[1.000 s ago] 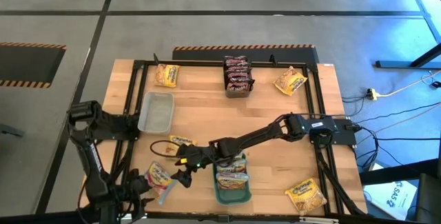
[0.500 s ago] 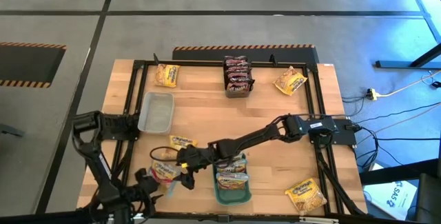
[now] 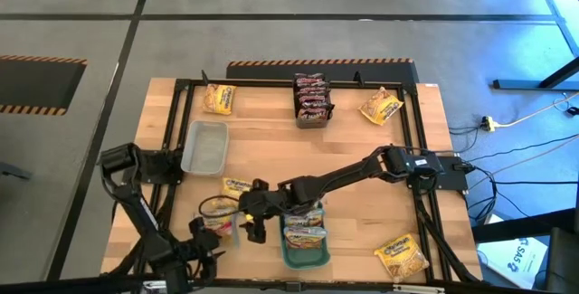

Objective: Sort Maruchan noodles
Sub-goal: Put the blue noodle pack into the blue bin

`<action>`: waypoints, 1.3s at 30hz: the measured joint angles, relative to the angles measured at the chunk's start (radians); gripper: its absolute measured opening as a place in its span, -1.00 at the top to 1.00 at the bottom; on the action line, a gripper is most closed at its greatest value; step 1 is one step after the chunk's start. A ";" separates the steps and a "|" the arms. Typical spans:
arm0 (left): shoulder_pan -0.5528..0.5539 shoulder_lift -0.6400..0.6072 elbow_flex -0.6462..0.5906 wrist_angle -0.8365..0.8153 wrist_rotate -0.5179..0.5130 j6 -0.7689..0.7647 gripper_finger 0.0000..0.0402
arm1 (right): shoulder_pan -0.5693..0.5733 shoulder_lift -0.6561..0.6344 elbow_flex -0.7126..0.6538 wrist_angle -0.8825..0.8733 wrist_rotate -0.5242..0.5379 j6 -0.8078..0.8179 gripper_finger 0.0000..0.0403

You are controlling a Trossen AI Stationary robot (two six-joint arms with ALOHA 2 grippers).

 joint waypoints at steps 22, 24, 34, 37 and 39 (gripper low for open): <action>0.174 0.006 0.000 -0.028 -0.098 0.370 -0.06 | 0.002 -0.032 0.000 -0.236 0.069 -0.061 -0.50; 0.166 0.002 0.000 -0.028 -0.109 0.364 -0.06 | 0.003 -0.032 0.000 -0.243 0.060 -0.023 -0.50; 0.151 -0.007 0.009 -0.025 -0.160 0.336 -0.06 | 0.004 -0.016 -0.002 -0.160 0.032 0.106 -0.50; 0.146 -0.040 0.065 -0.073 -0.112 0.317 -0.06 | -0.001 -0.008 0.001 -0.124 0.034 0.111 -0.50; 0.129 -0.063 0.093 -0.123 -0.065 0.270 -0.06 | -0.003 0.002 0.000 -0.129 0.035 0.113 -0.50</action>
